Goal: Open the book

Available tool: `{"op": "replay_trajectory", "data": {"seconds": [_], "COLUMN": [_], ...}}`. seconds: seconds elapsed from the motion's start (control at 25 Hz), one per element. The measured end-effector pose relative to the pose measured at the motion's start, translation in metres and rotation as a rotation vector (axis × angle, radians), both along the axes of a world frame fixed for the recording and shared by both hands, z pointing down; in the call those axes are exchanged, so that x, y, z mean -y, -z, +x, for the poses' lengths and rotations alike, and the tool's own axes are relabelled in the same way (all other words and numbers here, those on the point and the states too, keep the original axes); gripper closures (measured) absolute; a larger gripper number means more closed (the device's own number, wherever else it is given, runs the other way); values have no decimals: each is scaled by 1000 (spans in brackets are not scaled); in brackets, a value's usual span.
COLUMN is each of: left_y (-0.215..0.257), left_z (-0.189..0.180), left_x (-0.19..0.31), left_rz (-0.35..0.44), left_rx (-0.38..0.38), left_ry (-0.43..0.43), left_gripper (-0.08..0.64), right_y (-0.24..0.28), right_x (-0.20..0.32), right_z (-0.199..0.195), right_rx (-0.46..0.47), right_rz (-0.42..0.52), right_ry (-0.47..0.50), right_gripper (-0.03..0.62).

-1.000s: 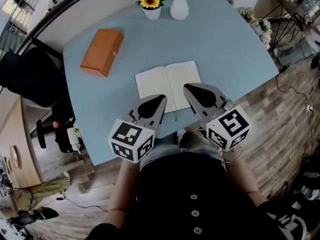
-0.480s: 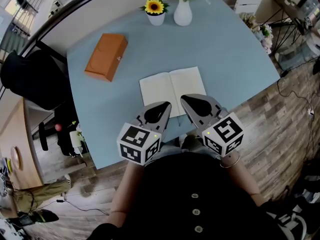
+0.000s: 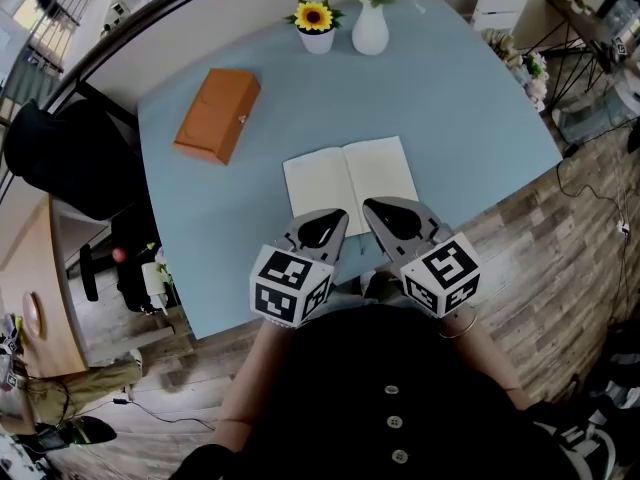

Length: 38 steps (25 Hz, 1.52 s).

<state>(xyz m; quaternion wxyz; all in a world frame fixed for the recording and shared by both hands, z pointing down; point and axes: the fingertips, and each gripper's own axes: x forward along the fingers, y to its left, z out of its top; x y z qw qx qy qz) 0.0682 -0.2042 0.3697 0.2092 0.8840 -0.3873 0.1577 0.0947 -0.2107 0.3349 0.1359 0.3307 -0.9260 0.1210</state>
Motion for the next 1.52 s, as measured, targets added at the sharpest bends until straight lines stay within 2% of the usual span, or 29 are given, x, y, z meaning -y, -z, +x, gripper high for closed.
{"op": "replay_trajectory", "data": {"seconds": [0.16,0.48,0.96,1.52], "left_y": [2,-6,-8,-7], "left_z": [4,3,2,4], "left_x": [-2,-2,-3,-2], "left_rz": [-3,-43,-51,-47], "left_rx": [-34,-36,-20,-47], "left_ry": [-17,-6,-3,-2], "left_gripper": [548,548,548,548], "right_y": [-6,-12,-17,-24], "right_x": [-5,-6,-6,-5], "right_z": [-4,-6,-9,-4], "right_rx": [-18,-16,-21,-38], "right_rz": [-25,-48,-63,-81], "right_ry": [21,25,37,34], "right_gripper": [586,586,586,588]}}
